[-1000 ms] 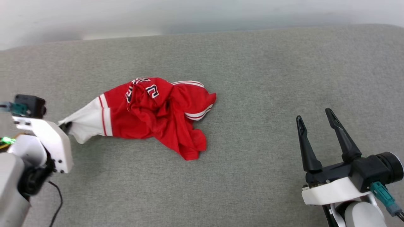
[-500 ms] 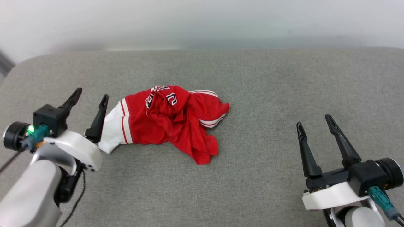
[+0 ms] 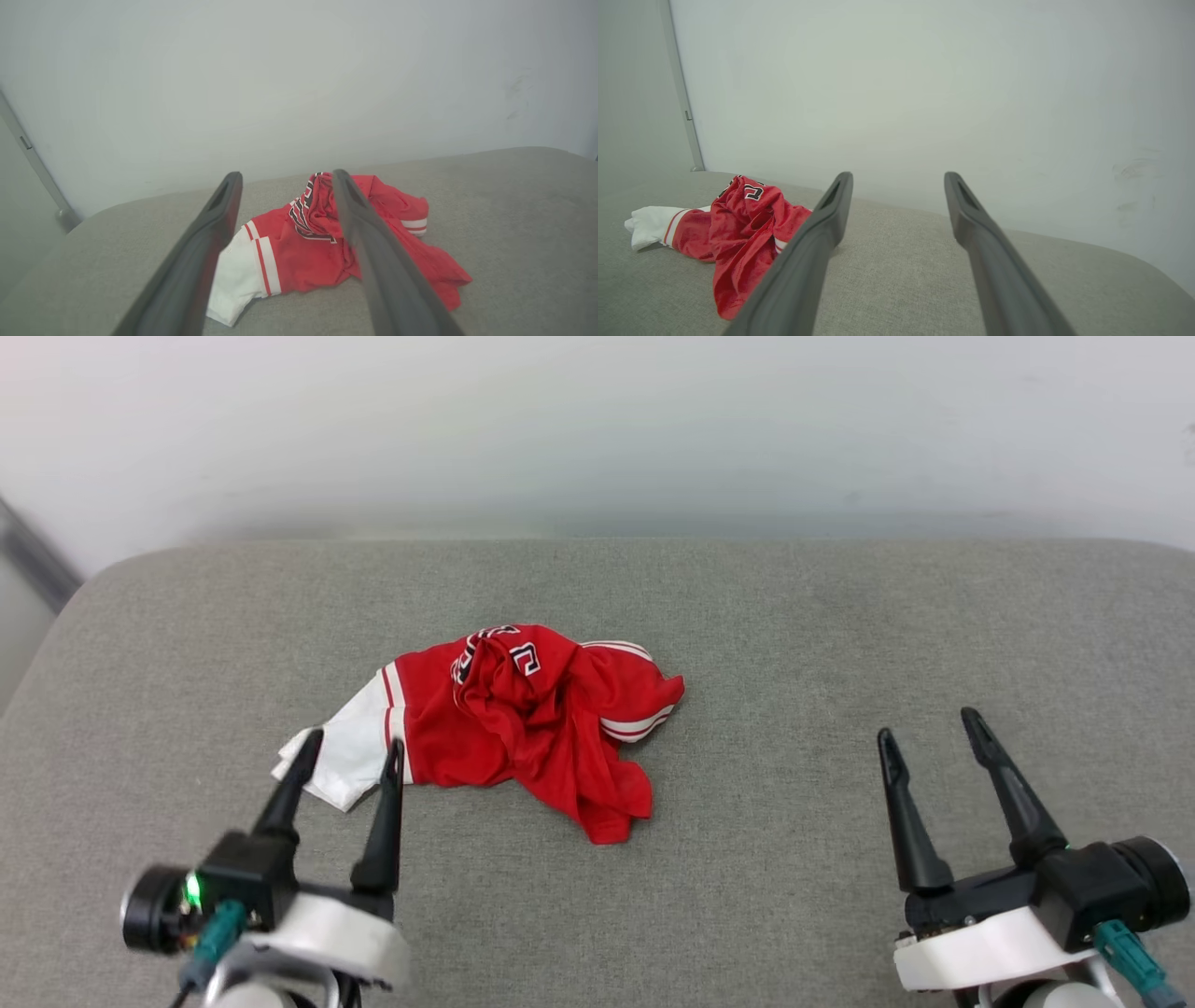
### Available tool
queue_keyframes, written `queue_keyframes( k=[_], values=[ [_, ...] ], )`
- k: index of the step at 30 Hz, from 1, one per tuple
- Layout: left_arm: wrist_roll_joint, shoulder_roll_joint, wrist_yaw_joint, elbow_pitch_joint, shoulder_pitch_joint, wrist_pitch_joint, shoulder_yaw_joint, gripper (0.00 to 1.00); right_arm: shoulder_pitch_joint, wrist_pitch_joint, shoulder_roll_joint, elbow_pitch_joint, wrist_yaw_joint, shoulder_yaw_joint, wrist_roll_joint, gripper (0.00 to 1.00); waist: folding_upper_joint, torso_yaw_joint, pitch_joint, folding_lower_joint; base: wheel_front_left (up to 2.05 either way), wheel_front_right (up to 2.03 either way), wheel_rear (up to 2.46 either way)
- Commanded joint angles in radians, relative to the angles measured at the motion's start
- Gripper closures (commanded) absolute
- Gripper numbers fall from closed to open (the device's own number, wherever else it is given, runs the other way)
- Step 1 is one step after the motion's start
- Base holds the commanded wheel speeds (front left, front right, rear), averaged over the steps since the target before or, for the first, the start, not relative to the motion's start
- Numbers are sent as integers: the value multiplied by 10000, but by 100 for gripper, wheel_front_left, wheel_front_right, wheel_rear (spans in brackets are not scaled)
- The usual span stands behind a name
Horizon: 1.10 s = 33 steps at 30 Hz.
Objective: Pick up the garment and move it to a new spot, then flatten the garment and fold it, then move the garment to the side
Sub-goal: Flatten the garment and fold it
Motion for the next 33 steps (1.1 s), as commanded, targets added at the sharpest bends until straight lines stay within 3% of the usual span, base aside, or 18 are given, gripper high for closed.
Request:
queue_keyframes(
  k=[1, 6, 12, 23, 27, 33],
  values=[
    [71, -221, 65, -141, 393, -21, 163, 0, 99, -16, 20, -39, -7, 93, 43, 0, 0, -29, -41, 1, 0, 0, 0],
    [297, -790, -67, -276, 1260, -23, 524, 0, 132, -16, 20, 32, -7, 264, -37, 0, 0, -177, -53, 1, 0, 0, 0],
    [604, -741, -512, 125, 972, 369, 40, 0, 104, -16, 20, 38, -7, 294, -147, 0, 0, -391, 178, 1, 0, 0, 0],
    [264, -906, -1884, 698, -1795, 5270, -1601, 0, -327, -16, 18, -112, -7, 254, -361, 0, 0, -838, 1314, 1, 0, 0, 0],
    [183, -1054, -2126, 1378, -2747, 6246, -1775, 0, -507, -16, 20, -143, -7, 182, -292, 0, 0, -1056, 1725, 1, 0, 0, 0],
    [407, -1159, -2372, 2574, -3694, 6789, -2082, 0, -663, -16, 20, -144, -7, 155, -275, 0, 0, -1302, 2155, 1, 0, 0, 0]
  ],
)
